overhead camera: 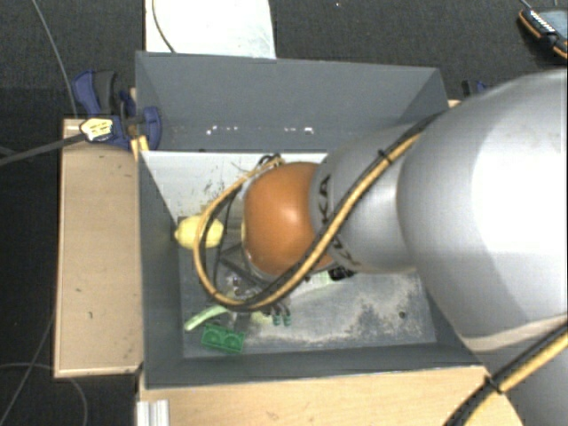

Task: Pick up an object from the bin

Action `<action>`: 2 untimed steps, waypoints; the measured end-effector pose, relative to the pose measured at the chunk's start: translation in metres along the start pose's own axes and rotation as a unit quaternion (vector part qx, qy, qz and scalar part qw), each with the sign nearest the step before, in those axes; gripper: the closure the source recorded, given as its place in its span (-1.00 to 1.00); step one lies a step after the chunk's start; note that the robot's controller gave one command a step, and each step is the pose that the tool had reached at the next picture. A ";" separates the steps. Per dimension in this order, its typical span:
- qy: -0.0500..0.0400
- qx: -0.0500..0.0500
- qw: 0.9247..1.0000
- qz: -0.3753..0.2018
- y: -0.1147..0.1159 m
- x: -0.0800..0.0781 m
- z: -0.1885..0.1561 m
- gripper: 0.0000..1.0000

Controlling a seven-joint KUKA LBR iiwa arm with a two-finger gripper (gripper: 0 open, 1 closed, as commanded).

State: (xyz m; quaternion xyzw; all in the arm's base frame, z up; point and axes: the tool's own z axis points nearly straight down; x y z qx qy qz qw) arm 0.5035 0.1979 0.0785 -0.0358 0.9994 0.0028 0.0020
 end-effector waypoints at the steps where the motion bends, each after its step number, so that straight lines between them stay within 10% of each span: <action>1: 0.003 0.001 1.000 0.001 0.000 0.002 -0.033 1.00; 2: 0.000 0.000 1.000 0.002 0.000 -0.001 -0.061 1.00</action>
Offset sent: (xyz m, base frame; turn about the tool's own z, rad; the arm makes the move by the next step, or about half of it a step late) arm -0.0024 -0.0010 0.0164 0.0019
